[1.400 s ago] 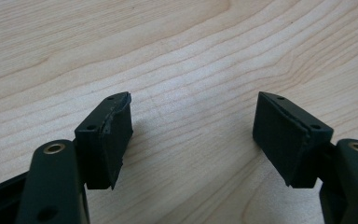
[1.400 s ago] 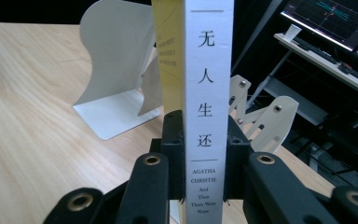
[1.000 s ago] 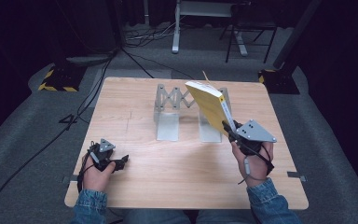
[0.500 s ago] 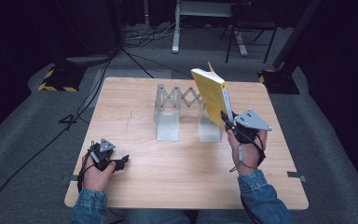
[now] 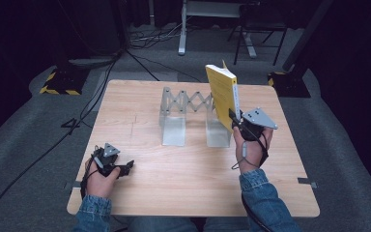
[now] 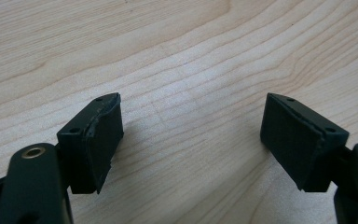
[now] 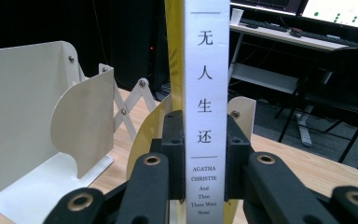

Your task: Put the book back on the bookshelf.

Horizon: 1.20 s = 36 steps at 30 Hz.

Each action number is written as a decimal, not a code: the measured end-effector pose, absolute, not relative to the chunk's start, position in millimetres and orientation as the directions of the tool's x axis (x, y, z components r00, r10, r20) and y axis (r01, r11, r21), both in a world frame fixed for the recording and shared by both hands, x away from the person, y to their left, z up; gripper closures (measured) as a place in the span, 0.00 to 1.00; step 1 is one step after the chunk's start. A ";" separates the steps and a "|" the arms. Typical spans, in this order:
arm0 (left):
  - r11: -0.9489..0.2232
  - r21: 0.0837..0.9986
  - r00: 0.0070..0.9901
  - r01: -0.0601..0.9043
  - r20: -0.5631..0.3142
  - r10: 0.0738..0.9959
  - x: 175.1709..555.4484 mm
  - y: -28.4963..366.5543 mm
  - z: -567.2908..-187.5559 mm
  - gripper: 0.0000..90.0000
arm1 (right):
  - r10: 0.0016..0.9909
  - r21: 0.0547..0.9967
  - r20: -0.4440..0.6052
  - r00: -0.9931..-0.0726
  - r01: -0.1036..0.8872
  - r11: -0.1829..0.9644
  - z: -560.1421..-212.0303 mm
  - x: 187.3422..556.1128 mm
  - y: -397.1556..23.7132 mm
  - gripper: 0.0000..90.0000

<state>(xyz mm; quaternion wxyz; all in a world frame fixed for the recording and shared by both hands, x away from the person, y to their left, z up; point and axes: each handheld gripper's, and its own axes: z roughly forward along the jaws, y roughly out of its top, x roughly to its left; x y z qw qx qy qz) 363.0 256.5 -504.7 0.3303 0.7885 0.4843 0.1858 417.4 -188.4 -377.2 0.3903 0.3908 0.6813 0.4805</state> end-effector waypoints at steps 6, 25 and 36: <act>-0.313 0.701 0.462 0.640 -0.026 0.886 363.1 256.5 -504.7 0.24 | 0.914 0.963 -0.142 -0.381 0.161 0.217 -382.2 422.3 -185.8 0.85; -0.312 0.703 0.462 0.639 -0.026 0.886 363.6 255.1 -505.0 0.24 | 0.921 0.977 -0.092 -0.379 0.146 0.157 -394.6 423.3 -182.0 0.85; -0.313 0.705 0.462 0.637 -0.023 0.887 364.3 253.3 -505.1 0.24 | 0.902 0.967 -0.112 -0.417 0.163 0.196 -410.0 428.2 -172.4 0.84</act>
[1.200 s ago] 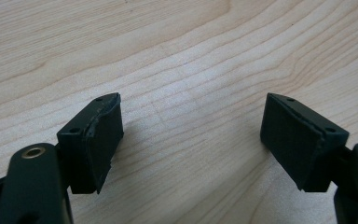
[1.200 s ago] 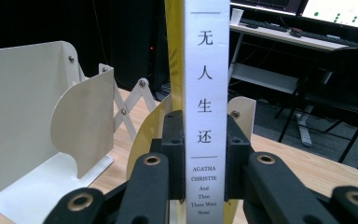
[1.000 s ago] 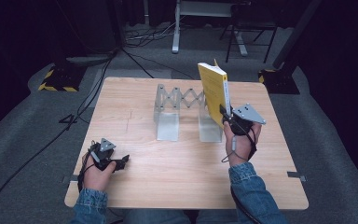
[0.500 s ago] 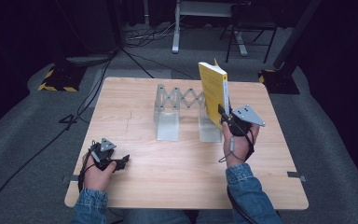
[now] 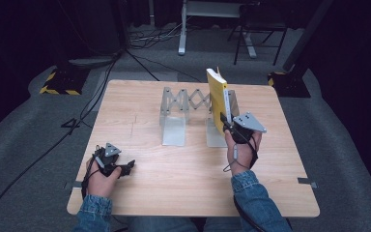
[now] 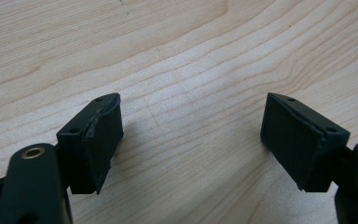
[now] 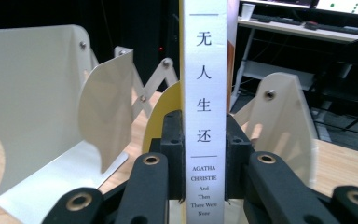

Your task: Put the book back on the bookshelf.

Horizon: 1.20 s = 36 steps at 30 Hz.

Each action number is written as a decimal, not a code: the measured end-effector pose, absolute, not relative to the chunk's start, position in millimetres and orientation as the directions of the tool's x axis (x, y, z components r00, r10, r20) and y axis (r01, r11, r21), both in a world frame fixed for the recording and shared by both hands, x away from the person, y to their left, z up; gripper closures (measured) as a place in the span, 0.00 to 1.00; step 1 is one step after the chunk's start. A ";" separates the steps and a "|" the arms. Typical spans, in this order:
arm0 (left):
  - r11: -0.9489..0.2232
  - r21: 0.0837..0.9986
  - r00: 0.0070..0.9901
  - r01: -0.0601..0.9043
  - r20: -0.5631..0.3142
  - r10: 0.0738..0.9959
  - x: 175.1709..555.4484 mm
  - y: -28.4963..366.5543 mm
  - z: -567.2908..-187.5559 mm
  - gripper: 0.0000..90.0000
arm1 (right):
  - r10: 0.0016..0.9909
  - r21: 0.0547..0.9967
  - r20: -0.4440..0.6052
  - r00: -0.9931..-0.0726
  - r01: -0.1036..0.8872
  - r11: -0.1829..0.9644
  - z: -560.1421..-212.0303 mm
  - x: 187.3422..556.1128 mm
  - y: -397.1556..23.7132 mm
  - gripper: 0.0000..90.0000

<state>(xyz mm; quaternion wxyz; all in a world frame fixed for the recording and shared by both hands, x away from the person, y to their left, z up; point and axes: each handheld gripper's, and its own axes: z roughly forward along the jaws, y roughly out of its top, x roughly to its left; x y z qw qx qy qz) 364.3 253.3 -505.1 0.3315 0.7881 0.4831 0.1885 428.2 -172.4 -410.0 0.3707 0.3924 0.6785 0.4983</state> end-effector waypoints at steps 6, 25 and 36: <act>-0.313 0.704 0.463 0.637 -0.024 0.886 364.3 253.2 -505.1 0.24 | 0.895 0.961 -0.109 -0.432 0.186 0.206 -418.5 428.8 -169.7 0.84; -0.321 0.702 0.467 0.636 -0.019 0.884 365.2 250.8 -504.9 0.24 | 0.883 0.906 -0.083 -0.462 0.335 0.260 -450.2 436.7 -167.9 0.81; -0.324 0.703 0.469 0.634 -0.017 0.883 365.6 250.5 -504.8 0.24 | 0.874 0.894 -0.101 -0.476 0.342 0.290 -447.9 442.3 -167.6 0.80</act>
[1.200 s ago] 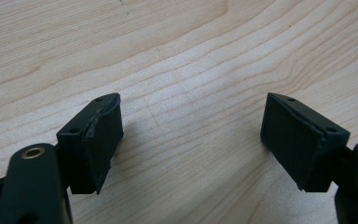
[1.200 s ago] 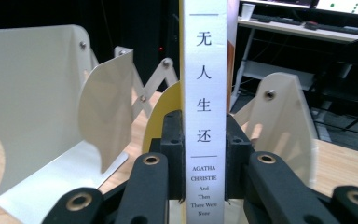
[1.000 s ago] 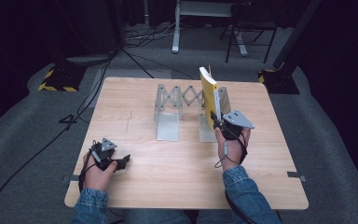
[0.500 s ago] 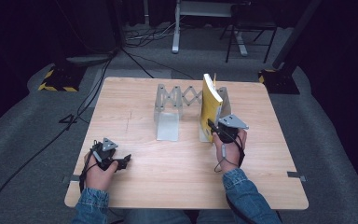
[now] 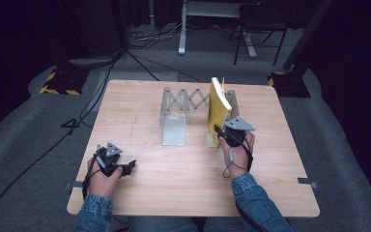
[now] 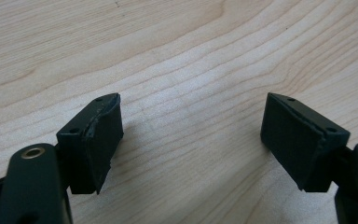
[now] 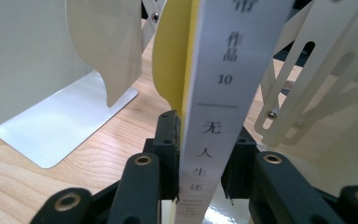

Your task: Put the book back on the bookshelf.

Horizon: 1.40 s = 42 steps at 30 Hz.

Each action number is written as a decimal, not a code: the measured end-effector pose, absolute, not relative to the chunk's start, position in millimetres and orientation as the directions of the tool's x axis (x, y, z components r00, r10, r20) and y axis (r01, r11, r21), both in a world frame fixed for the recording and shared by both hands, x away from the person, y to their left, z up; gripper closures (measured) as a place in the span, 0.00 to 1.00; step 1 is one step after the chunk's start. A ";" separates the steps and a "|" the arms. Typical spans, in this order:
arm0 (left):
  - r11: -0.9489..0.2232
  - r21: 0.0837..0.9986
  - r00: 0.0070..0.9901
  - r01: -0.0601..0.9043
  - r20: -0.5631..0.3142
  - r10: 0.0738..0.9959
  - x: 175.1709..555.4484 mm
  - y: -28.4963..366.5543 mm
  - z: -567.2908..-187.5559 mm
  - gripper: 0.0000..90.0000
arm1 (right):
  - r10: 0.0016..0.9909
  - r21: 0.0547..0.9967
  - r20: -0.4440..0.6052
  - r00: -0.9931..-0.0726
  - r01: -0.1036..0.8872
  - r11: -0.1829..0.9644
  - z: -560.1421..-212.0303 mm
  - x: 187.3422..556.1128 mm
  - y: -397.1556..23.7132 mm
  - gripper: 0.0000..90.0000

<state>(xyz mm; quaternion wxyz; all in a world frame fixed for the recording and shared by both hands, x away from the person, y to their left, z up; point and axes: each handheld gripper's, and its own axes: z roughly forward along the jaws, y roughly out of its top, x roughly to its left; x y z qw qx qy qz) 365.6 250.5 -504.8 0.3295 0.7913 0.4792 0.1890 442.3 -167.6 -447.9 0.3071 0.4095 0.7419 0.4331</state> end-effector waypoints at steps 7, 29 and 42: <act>-0.318 0.702 0.464 0.637 -0.020 0.886 365.5 249.8 -504.9 0.24 | 0.855 0.890 -0.131 -0.501 0.321 0.324 -444.4 439.6 -167.4 0.68; -0.329 0.703 0.483 0.631 -0.023 0.876 357.1 252.4 -505.0 0.23 | 0.847 0.931 -0.074 -0.526 0.270 0.248 -387.3 405.7 -209.8 0.36; -0.326 0.703 0.481 0.632 -0.026 0.876 356.5 253.3 -505.2 0.23 | 0.807 0.916 -0.036 -0.589 0.304 0.262 -376.6 388.3 -256.4 0.26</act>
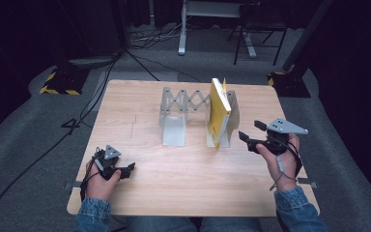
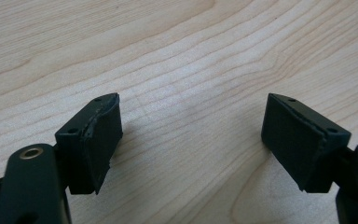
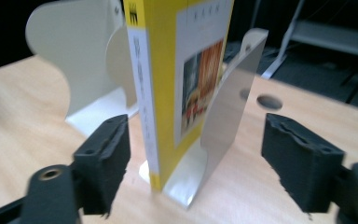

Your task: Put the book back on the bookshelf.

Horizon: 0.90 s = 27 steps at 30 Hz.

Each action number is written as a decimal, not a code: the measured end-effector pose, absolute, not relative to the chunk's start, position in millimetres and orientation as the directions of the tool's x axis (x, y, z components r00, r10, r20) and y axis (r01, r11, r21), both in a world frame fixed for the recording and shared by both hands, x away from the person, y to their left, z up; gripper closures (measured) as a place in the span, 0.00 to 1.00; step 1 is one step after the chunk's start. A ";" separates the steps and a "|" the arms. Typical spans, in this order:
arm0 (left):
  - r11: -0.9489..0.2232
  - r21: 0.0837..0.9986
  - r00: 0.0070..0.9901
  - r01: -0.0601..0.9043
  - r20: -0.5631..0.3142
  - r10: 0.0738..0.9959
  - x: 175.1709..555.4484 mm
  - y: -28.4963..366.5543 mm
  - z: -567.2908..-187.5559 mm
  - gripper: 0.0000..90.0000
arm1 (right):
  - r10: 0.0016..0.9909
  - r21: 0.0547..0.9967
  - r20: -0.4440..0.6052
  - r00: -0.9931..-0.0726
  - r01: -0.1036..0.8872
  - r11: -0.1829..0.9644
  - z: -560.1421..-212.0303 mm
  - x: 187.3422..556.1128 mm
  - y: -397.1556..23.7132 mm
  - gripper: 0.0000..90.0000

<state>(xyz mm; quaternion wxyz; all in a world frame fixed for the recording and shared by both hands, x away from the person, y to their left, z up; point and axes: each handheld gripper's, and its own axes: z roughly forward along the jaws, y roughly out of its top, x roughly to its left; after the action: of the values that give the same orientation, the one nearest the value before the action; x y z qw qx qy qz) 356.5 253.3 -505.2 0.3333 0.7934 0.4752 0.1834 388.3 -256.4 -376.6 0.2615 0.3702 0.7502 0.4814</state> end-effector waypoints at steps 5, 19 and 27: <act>-0.323 0.703 0.479 0.633 -0.029 0.877 354.7 256.6 -505.2 0.23 | 0.804 0.898 -0.018 -0.594 0.345 0.275 -377.4 384.9 -284.3 0.22; -0.331 0.702 0.485 0.631 -0.023 0.874 349.7 261.5 -505.2 0.23 | 0.808 0.820 0.041 -0.587 0.482 0.309 -420.1 394.4 -326.3 0.19; -0.334 0.703 0.492 0.628 -0.026 0.870 347.0 262.7 -505.3 0.23 | 0.829 0.750 0.069 -0.556 0.577 0.324 -454.7 403.6 -338.5 0.19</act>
<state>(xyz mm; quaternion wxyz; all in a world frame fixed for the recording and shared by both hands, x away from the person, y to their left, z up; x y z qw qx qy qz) 347.0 262.7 -505.3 0.3342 0.7963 0.4705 0.1811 403.6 -338.5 -454.7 0.1664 0.4411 0.7964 0.3787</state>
